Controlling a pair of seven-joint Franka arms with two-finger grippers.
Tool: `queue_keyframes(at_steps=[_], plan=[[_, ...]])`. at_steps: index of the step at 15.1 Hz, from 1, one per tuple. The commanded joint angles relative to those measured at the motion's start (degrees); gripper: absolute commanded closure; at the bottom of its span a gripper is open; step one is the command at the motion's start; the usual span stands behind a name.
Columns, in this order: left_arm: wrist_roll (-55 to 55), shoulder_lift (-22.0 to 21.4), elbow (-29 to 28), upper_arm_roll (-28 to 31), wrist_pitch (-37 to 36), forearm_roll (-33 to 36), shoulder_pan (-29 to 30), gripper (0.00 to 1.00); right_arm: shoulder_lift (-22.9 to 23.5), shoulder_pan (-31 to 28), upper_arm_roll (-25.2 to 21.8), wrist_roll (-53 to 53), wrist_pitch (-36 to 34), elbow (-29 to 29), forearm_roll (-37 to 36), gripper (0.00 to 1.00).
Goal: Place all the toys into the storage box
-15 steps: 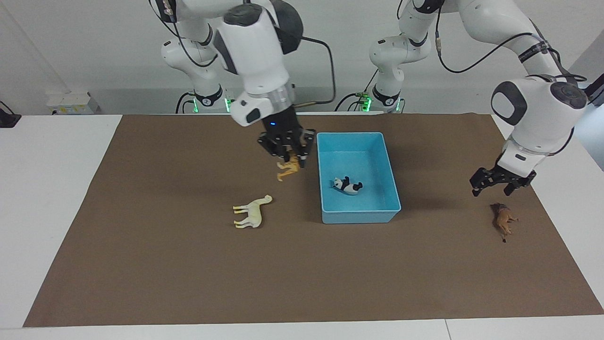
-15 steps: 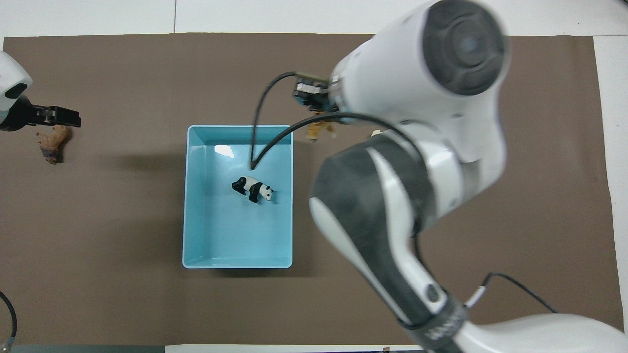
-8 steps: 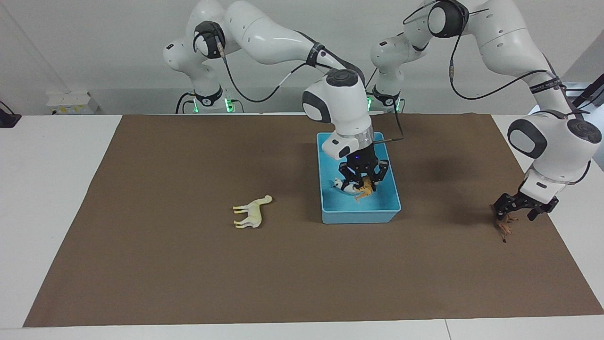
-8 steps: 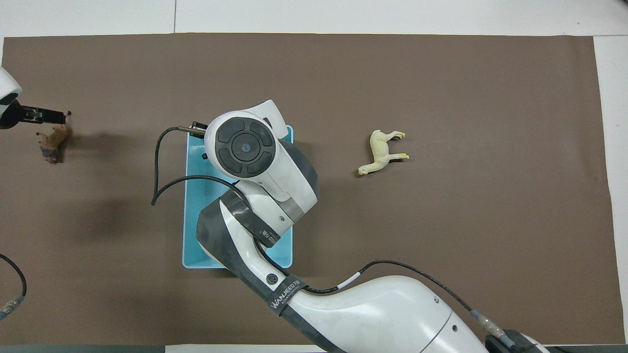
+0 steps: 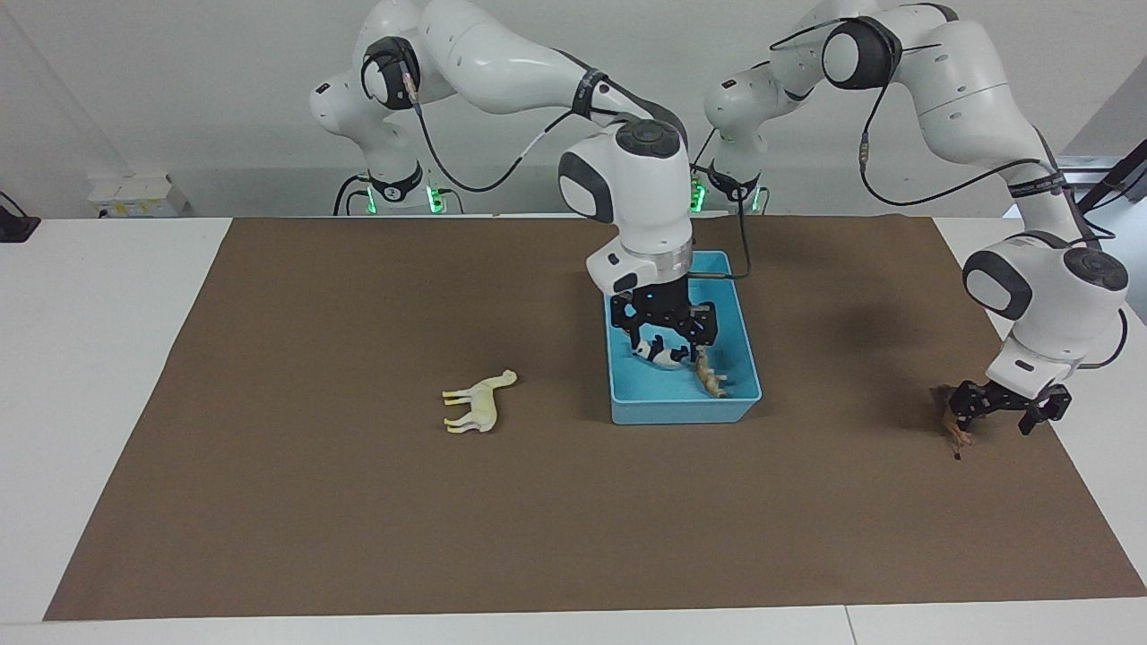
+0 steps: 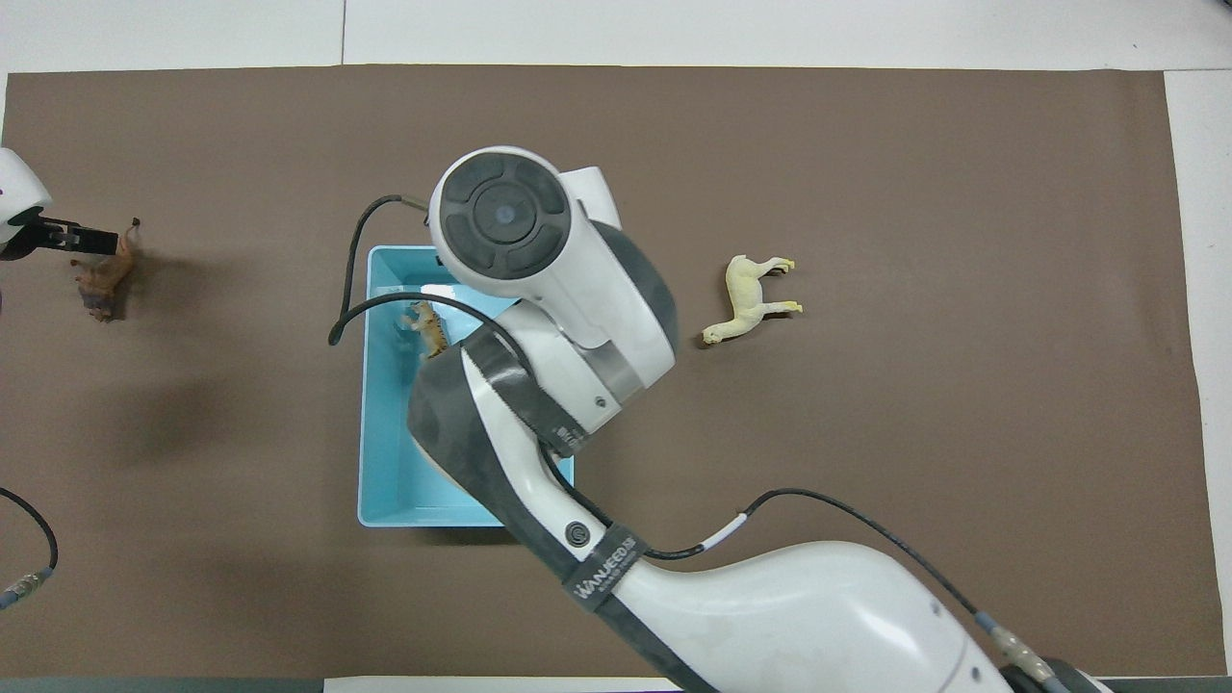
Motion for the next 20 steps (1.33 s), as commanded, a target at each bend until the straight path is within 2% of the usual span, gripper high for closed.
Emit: queue_keyframes(at_steps=[1, 3, 5, 6, 8, 9, 10, 12, 13, 14, 16, 18, 20], plan=[[0.54, -0.18, -2.67, -0.64, 2.35, 1.78, 0.94, 0.00, -5.91, -6.23, 0.32, -4.65, -6.25, -1.49, -0.41, 0.00], [0.54, -0.54, -3.91, -0.64, 2.00, 1.78, 0.94, 0.00, -6.18, -9.32, 0.06, -13.66, -6.97, -3.41, -0.77, 0.00], [0.54, -0.54, -4.00, -0.64, 1.74, 1.78, 0.94, 0.00, -10.20, -12.83, 0.05, -23.08, -4.00, -12.51, -0.68, 0.00], [0.63, -0.54, -4.08, -0.64, 1.82, 1.78, 1.03, 0.00, -12.40, -13.37, 0.05, -27.04, -0.24, -18.92, -0.68, 0.00], [0.54, -1.06, -5.05, -0.64, 1.74, 1.78, 1.03, 0.00, -16.71, -13.90, -0.03, -34.43, 12.39, -34.12, -0.68, 0.00], [0.54, -1.24, -5.57, -0.56, 1.74, 1.78, 1.03, 0.00, -17.16, -14.16, -0.03, -36.29, 16.90, -38.45, -0.77, 0.00], [0.54, -1.33, -5.67, -0.64, 1.47, 1.78, 1.11, 0.05, -16.73, -14.17, -0.03, -37.44, 20.16, -41.19, -1.03, 0.00], [0.19, -1.41, -5.67, -0.56, 0.68, 1.78, 0.94, 0.59, -15.07, -14.25, -0.03, -40.07, 22.30, -42.88, -2.60, 0.00], [0.02, -1.42, -5.67, -0.56, 0.51, 1.78, 0.77, 0.82, -15.23, -14.69, -0.03, -41.56, 23.52, -44.63, -2.87, 0.00], [-0.24, -1.42, -5.58, -0.56, 0.07, 1.69, 0.50, 1.00, -15.49, -15.65, -0.03, -42.80, 24.75, -46.04, -2.88, 0.00], [-2.34, -1.42, -4.18, -0.56, -2.47, 1.52, -0.02, 1.00, -15.67, -15.75, -0.03, -42.55, 24.77, -47.19, -2.88, 0.00], [-10.40, -1.15, -0.85, -0.73, -7.03, 1.51, -1.77, 1.00, -14.97, -15.40, -0.03, -41.94, 26.25, -48.07, -2.79, 0.00], [-13.86, -0.89, 2.31, -0.73, -10.99, 1.34, -3.62, 1.00, -13.57, -14.87, 0.05, -40.97, 28.70, -48.25, -2.79, 0.00]])
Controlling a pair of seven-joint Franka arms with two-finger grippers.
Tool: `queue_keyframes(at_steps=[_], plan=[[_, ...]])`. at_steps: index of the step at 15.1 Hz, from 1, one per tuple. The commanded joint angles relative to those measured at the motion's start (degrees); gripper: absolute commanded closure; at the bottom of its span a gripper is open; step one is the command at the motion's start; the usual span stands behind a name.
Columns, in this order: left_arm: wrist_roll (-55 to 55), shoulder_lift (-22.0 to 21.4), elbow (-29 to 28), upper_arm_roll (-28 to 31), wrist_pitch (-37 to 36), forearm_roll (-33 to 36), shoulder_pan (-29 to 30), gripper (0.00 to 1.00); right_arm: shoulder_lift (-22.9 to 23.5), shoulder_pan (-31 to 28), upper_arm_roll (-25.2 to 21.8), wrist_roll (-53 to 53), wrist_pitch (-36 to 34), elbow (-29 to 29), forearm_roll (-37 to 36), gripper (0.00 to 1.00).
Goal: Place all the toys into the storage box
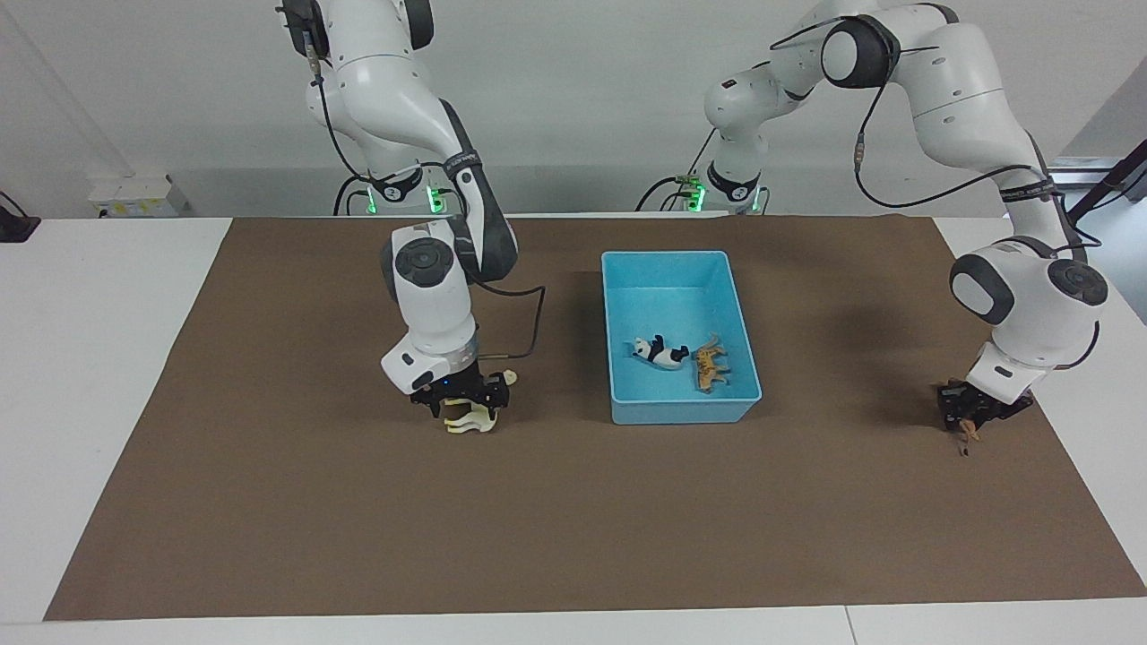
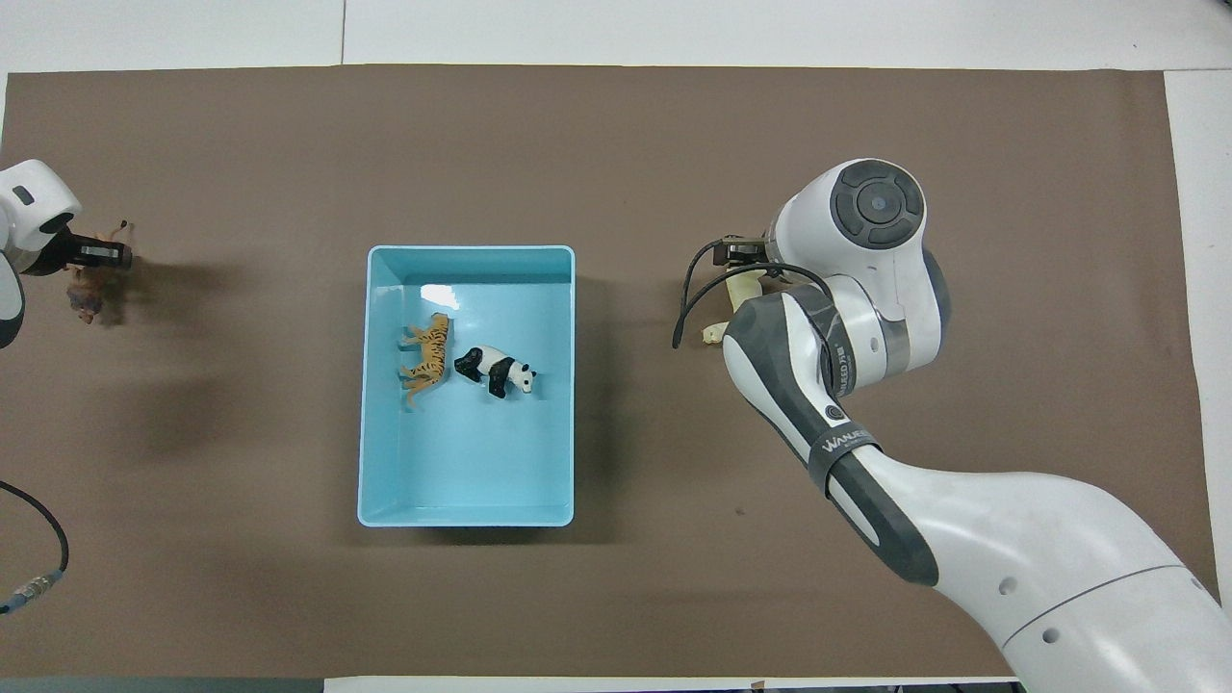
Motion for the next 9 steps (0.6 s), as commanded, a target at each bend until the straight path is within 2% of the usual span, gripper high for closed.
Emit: queue_keyframes(at_steps=[1, 3, 5, 7, 9], plan=[[-6.99, -0.10, 5.65, 0.43, -8.92, 0.23, -3.62, 1.00, 0.29, 1.13, 0.52, 2.25, 4.33, -2.40, -0.54, 0.00], [-13.30, -1.41, 10.48, 0.17, -19.01, -2.23, -6.16, 1.00, 0.83, 1.84, 0.52, 3.32, 5.57, -2.58, -0.54, 0.00], [-21.46, -5.70, 10.95, 0.08, -25.63, -3.47, -9.32, 1.00, 0.83, 1.49, 0.52, 3.24, 6.97, -3.72, -0.54, 0.00], [-31.83, -10.97, 8.06, -0.10, -30.47, -4.61, -13.01, 1.00, 0.65, 1.40, 0.52, 3.24, 9.25, -5.47, -0.54, 0.00], [-44.38, -16.07, 2.89, -0.01, -33.47, -5.06, -19.50, 1.00, 0.39, 1.31, 0.52, 3.24, 10.93, -6.97, -0.54, 0.00]])
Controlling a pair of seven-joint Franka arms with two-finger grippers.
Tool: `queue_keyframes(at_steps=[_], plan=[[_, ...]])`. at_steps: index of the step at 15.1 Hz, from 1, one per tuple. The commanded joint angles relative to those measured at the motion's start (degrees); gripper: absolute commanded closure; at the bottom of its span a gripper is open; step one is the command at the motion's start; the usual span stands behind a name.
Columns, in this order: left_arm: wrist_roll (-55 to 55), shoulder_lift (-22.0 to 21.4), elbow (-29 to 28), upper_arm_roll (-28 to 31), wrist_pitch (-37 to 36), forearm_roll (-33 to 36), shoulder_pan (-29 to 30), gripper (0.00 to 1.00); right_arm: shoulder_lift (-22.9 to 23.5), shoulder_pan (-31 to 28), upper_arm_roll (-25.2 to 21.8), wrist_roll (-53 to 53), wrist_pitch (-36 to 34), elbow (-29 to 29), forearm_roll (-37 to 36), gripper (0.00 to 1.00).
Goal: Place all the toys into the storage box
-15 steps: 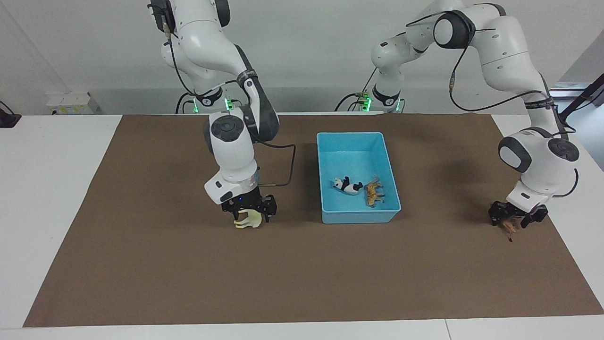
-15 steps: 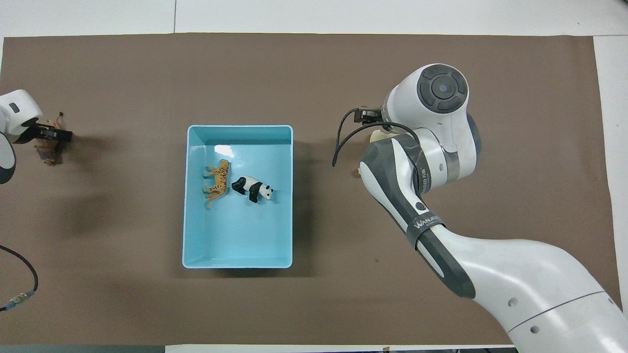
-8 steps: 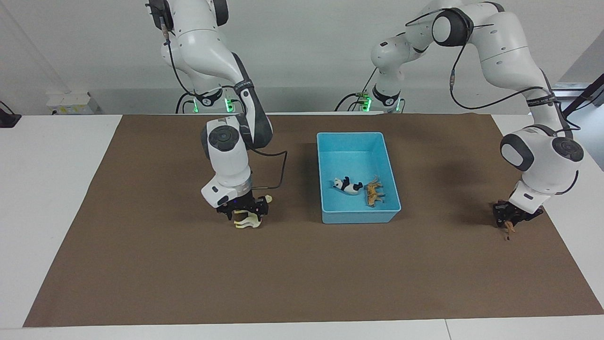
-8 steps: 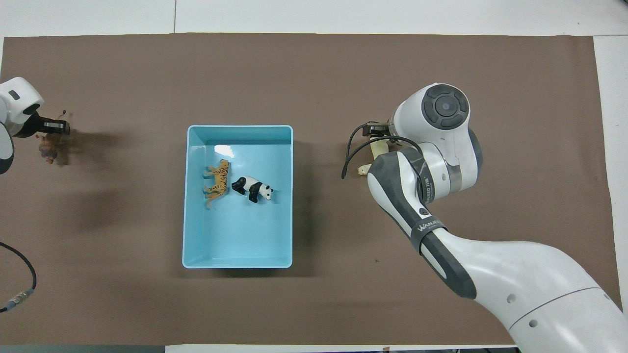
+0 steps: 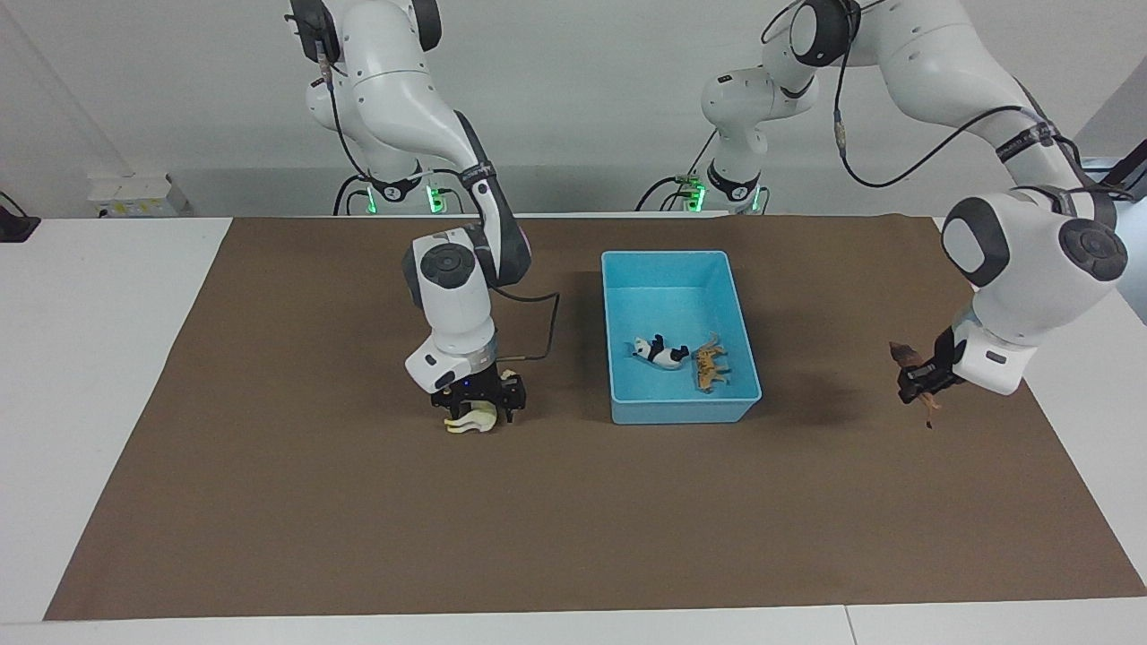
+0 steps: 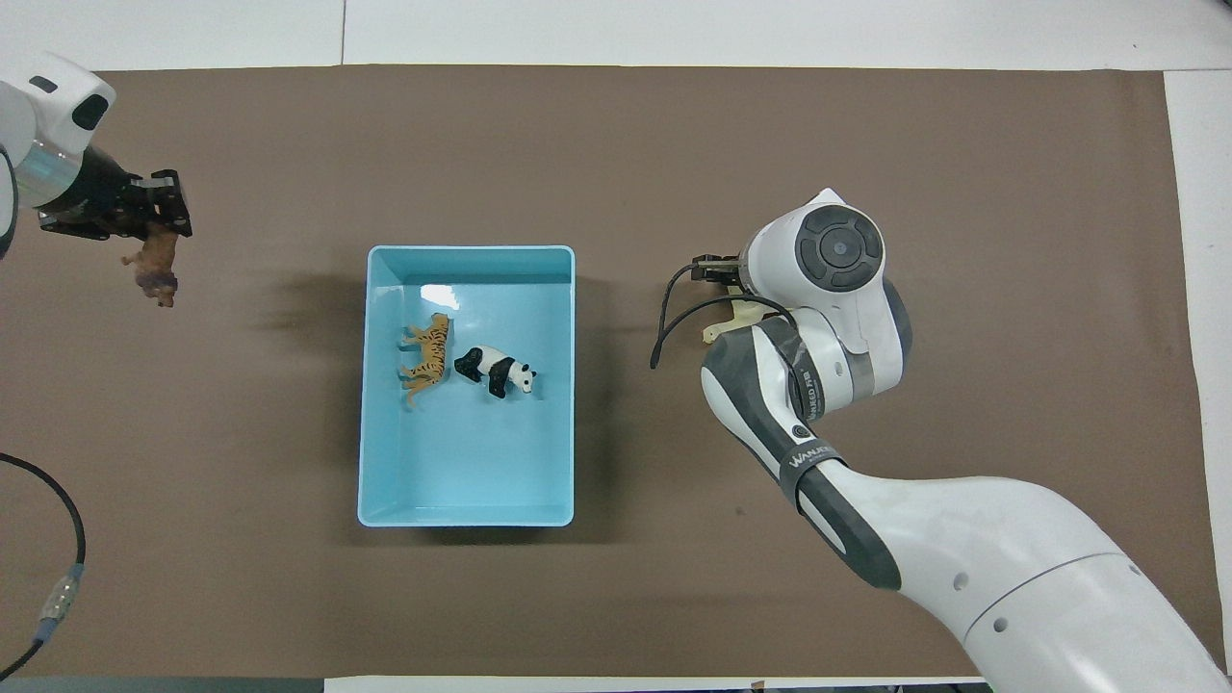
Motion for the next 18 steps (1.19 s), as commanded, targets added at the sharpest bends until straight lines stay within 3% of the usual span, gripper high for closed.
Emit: queue_keyframes(at_steps=[1, 2, 5, 8, 9, 10, 15, 18], plan=[[-17.68, -7.85, -9.72, 0.93, -1.72, -1.55, -8.75, 1.00, -1.07, -0.53, 0.31, 0.80, 3.27, -3.18, -0.54, 0.29], [-22.88, -9.09, -12.44, 0.92, -1.37, -2.34, -11.74, 1.00, -1.16, -0.53, 0.31, 1.06, 3.01, -3.19, -0.46, 0.96], [-38.26, -13.39, -23.07, 0.93, 6.60, -4.02, -20.18, 1.00, -1.16, -0.26, 0.22, 1.68, -0.66, -1.44, -0.02, 1.00], [-42.10, -18.14, -36.60, 0.93, 18.98, -4.02, -24.69, 1.00, -0.72, -0.18, 0.22, 2.02, -10.92, 6.97, -0.28, 1.00], [-41.57, -18.67, -38.29, 0.92, 21.02, -4.02, -24.52, 0.72, -0.54, -0.09, 0.22, 2.03, -14.44, 10.14, -0.19, 1.00], [-41.39, -18.68, -38.40, 1.01, 21.21, -4.02, -24.51, 0.03, -0.63, -0.52, 0.22, 1.94, -17.44, 12.61, -0.28, 1.00], [-37.46, -18.06, -32.79, 1.36, 20.43, -3.85, -23.81, 0.00, -3.26, -0.79, 0.57, 4.91, -38.88, 29.83, 0.42, 1.00], [-28.25, -17.89, -25.60, 1.63, 12.81, -3.32, -19.27, 0.00, -2.83, 0.17, 1.53, 11.49, -45.41, 38.71, 2.95, 1.00]])
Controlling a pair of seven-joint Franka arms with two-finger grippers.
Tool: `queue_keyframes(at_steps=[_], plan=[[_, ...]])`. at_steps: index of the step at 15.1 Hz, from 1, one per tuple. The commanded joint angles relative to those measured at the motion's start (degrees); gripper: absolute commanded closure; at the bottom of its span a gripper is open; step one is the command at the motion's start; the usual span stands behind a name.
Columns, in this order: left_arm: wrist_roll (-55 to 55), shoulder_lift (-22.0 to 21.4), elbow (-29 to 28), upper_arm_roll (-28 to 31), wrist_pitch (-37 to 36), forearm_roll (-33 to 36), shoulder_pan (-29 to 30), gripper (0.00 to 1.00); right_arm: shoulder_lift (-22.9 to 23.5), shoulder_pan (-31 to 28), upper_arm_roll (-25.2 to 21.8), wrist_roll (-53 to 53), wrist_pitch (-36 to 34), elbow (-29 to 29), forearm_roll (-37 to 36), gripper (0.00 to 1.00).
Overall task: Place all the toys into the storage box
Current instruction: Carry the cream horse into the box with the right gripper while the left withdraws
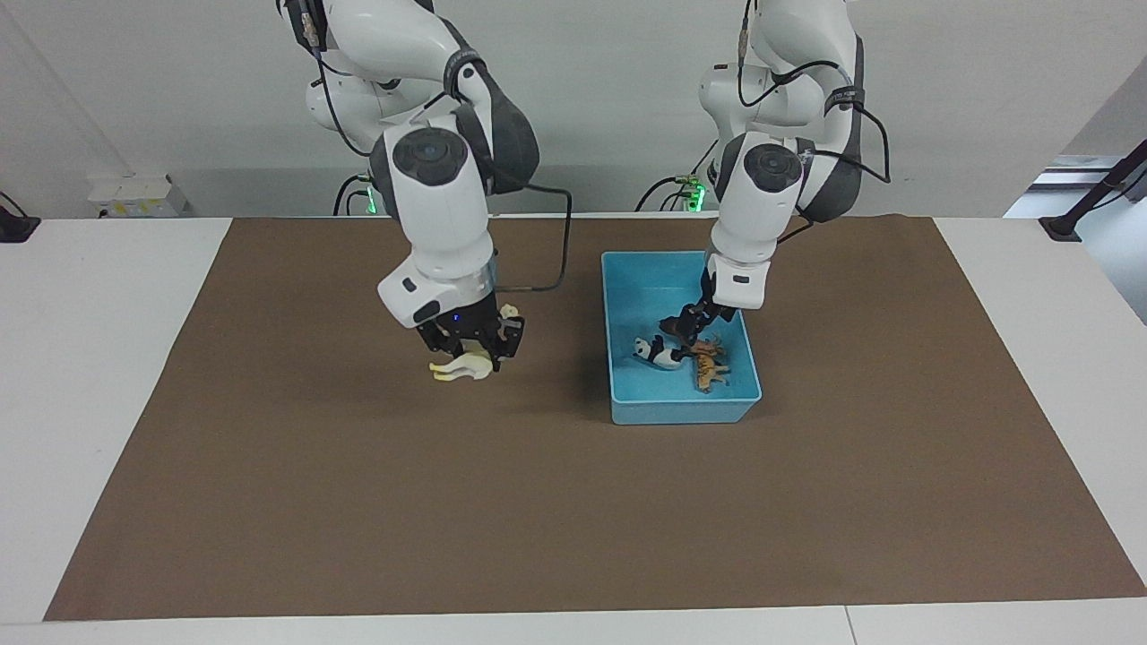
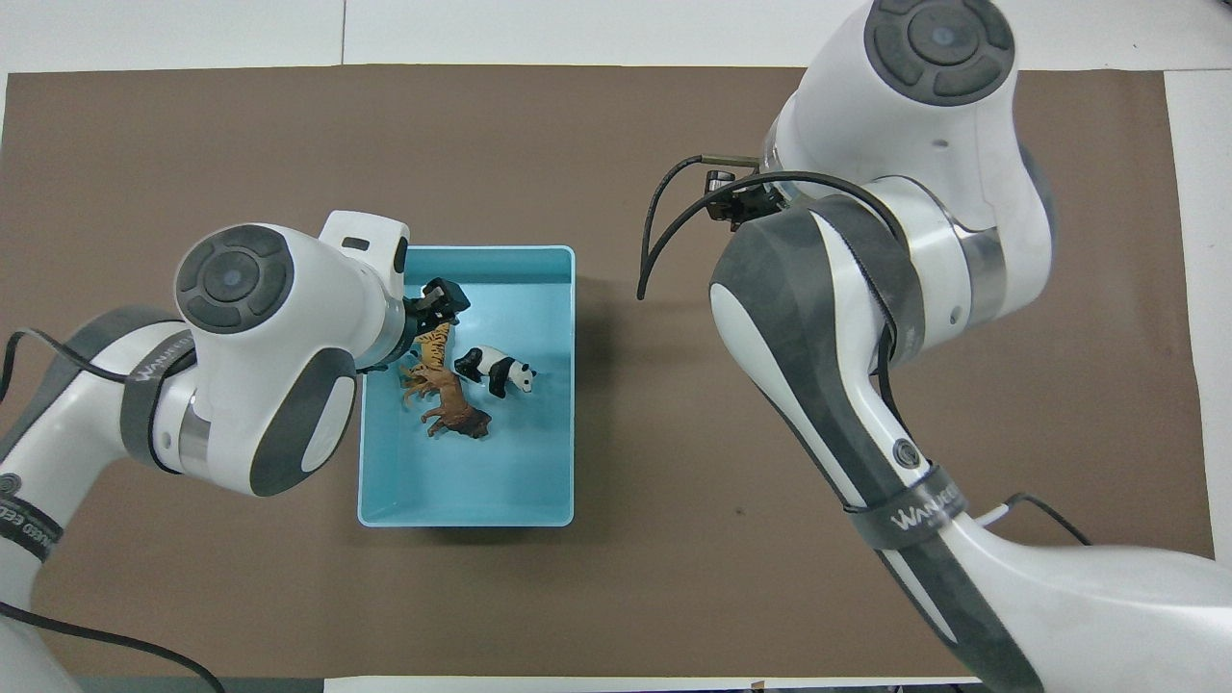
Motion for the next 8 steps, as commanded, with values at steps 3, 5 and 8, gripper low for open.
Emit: queue_keyframes(at_steps=[3, 5, 8], plan=[[24.57, -0.90, 13.17, -0.07, -16.75, -0.42, 13.15, 0.00, 3.86, 5.29, 2.18, 16.12, 0.01, 11.55, 3.37, 1.00], [37.74, -2.65, 16.09, 0.10, -23.26, -0.24, 17.03, 0.00, 4.21, 8.80, 2.09, 20.71, 5.88, 11.38, 5.64, 1.00], [46.76, -5.29, 16.19, 0.01, -27.58, 2.39, 19.42, 0.00, 7.19, 12.06, 2.09, 24.14, 17.48, 10.94, 9.60, 1.00]])
